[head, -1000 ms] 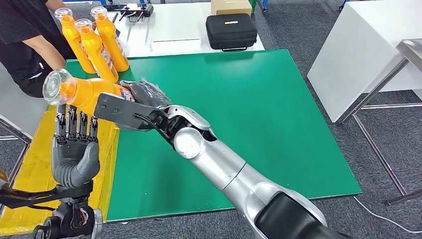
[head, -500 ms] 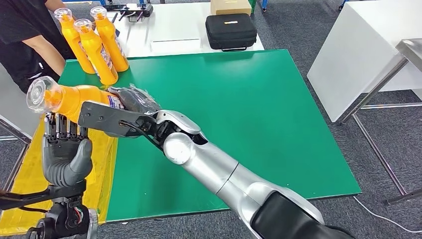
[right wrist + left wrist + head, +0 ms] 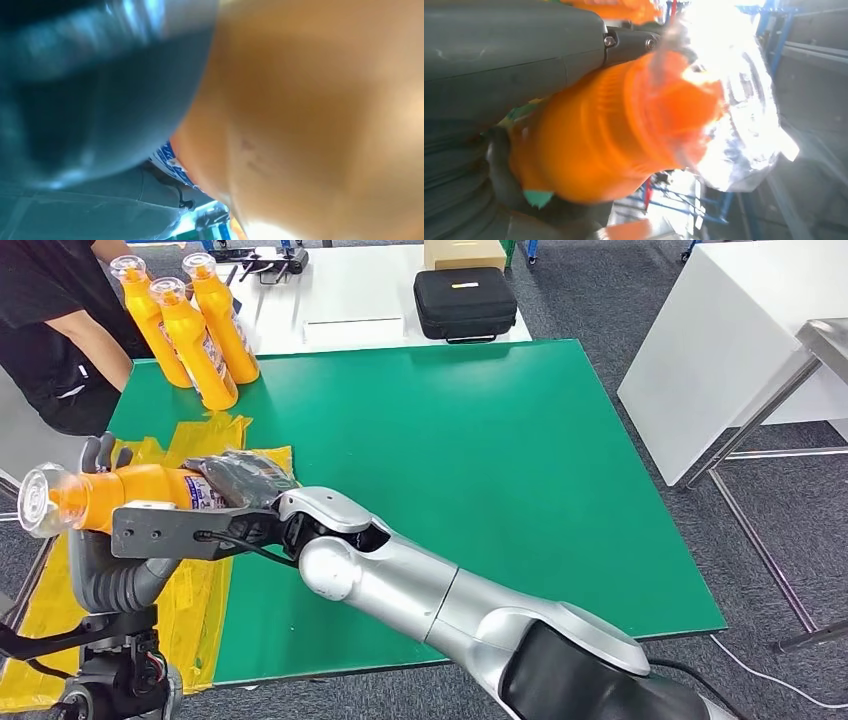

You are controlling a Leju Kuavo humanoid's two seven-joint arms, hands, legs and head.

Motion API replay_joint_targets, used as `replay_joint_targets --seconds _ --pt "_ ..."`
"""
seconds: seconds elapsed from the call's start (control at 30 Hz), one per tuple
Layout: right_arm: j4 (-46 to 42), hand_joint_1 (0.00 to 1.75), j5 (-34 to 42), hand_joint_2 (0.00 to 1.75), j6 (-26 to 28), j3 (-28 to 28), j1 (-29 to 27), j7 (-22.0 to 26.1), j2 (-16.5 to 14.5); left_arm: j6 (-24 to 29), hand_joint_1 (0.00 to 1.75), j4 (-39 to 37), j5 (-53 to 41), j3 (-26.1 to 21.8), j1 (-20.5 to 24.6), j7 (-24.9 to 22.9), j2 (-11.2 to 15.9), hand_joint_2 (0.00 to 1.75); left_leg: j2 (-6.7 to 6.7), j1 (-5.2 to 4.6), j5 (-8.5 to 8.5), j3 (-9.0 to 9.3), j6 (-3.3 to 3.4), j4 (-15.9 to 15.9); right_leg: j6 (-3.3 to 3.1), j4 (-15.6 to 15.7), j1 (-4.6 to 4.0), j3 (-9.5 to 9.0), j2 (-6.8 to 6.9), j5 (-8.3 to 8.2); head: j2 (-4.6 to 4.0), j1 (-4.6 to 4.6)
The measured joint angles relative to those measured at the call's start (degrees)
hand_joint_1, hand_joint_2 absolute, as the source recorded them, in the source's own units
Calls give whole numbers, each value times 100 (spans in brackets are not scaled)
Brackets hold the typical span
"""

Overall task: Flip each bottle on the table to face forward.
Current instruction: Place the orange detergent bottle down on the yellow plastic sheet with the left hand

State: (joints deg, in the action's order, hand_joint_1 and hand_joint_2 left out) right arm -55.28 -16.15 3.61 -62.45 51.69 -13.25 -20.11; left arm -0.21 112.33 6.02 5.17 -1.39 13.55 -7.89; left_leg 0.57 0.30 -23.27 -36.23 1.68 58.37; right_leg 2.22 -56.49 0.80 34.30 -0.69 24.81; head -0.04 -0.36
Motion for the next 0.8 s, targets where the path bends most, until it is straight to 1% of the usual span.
replay_joint_targets --seconds 0.27,0.37,0.57,0.63,0.7,0.8 --pt "7 175 -277 175 -30 -118 -16 -51 0 92 0 -108 -101 -6 47 -15 193 175 -1 0 0 0 0 0 0 0 0 1 -1 0 0 0" --pt "7 175 -520 175 -65 -114 -41 -63 0 125 0 -151 -70 6 75 -29 255 175 -2 0 0 0 0 0 0 0 0 3 -1 0 0 -1" --pt "4 175 -873 175 -108 -82 -131 -16 -2 6 0 -313 577 21 152 -150 381 175 -3 0 0 0 0 0 0 0 0 5 -1 0 0 -2" --pt "4 175 -934 175 -116 -52 -159 32 -2 -105 87 -372 892 21 168 -173 406 175 -4 0 0 0 0 0 0 0 0 5 -1 0 0 -2" --pt "4 175 -978 175 -129 -16 -185 104 -2 -288 175 -429 1404 21 177 -216 419 175 -4 0 0 0 0 0 0 0 0 6 -1 0 0 -1" --pt "9 175 -1000 175 -182 32 -222 204 -2 -626 175 -506 2428 15 207 -350 424 175 -4 0 0 -1 0 0 0 0 0 6 -1 0 0 1"
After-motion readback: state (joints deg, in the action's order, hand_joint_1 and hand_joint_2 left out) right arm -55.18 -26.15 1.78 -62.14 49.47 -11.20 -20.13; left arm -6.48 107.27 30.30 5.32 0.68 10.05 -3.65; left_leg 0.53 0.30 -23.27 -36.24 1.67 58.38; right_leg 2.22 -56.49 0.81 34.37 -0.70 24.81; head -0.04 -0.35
